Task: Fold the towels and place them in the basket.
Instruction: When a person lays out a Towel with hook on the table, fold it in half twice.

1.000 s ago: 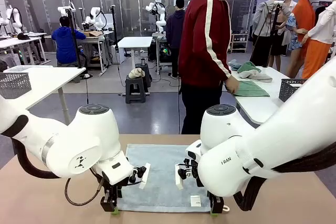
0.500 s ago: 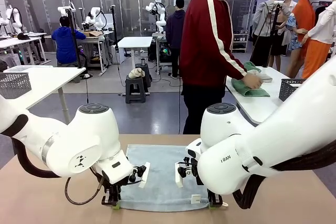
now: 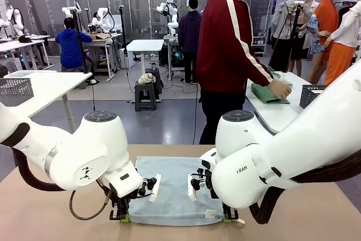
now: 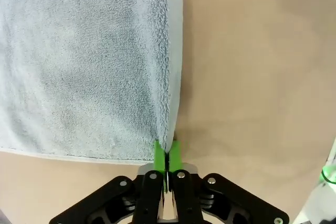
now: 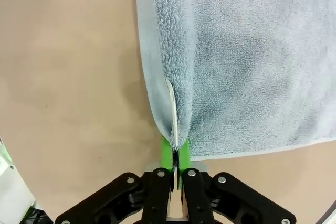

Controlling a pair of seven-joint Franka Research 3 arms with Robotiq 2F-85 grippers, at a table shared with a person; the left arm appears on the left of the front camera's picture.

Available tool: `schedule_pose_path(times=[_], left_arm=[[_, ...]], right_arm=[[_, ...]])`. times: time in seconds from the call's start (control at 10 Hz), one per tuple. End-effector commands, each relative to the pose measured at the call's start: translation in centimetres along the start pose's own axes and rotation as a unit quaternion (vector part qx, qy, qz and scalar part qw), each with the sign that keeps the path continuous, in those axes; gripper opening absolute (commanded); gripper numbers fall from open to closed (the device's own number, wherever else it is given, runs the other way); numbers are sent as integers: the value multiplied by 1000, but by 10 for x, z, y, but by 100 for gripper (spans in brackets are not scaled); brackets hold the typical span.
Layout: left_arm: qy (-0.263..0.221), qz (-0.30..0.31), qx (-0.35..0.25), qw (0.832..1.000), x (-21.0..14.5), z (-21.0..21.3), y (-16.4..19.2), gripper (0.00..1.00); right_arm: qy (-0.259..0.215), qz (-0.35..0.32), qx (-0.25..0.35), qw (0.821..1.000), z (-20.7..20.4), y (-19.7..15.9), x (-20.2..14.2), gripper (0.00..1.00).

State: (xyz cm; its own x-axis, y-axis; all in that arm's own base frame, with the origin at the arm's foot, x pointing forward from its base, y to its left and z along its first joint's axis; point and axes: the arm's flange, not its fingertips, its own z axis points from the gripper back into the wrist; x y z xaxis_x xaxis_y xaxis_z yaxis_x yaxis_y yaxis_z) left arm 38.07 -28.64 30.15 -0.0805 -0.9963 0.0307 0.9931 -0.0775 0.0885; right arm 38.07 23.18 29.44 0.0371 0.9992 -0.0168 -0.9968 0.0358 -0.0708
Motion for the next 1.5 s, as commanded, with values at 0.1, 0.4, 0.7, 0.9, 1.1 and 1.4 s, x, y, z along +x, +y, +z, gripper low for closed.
schedule_pose_path(times=[0.1,0.4,0.7,0.9,1.1,1.4], left_arm=[[0,0,0,1000,0,0,0,0],[0,0,0,1000,0,0,0,0],[9,7,9,1000,-6,9,2,3],[23,21,31,999,-17,25,6,3],[19,23,43,999,-22,41,11,3],[11,10,41,999,-16,42,28,3]], right_arm=[[0,0,0,1000,0,0,0,0],[0,0,0,1000,0,0,0,0],[6,6,-13,1000,17,-1,-3,5],[14,-1,-22,1000,32,-4,-8,5],[15,0,-28,999,40,-6,-9,5],[7,-1,-35,999,40,-21,-2,5]])
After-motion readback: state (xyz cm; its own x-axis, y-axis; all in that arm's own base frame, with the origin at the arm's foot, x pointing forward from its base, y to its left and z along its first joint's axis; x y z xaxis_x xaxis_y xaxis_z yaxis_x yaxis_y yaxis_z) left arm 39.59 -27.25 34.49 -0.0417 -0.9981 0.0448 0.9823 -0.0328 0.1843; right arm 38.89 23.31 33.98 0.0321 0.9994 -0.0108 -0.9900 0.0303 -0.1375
